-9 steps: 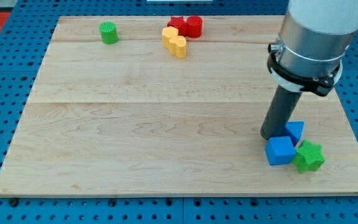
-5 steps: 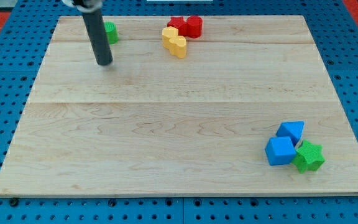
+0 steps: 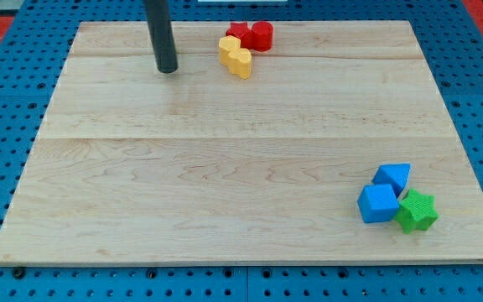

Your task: Slide the green circle into the blue blocks

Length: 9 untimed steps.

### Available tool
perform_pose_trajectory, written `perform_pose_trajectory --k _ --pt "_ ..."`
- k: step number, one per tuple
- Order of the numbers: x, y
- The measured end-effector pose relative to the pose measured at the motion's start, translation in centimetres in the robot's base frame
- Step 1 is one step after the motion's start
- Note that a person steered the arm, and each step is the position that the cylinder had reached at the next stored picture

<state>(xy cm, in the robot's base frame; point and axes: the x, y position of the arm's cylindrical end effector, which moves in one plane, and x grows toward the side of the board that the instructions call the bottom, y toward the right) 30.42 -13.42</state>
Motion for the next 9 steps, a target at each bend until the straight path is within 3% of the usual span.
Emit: perform_pose_trajectory --k 2,4,5,6,7,8,9 --pt "-3.3 -2.3" --pt "-11.3 -3.2" --pt "-6.4 5.5" --pt "3.1 2.6" --pt "3.8 2.7" --pt "1.6 -4.7" --pt "6.9 -1.1"
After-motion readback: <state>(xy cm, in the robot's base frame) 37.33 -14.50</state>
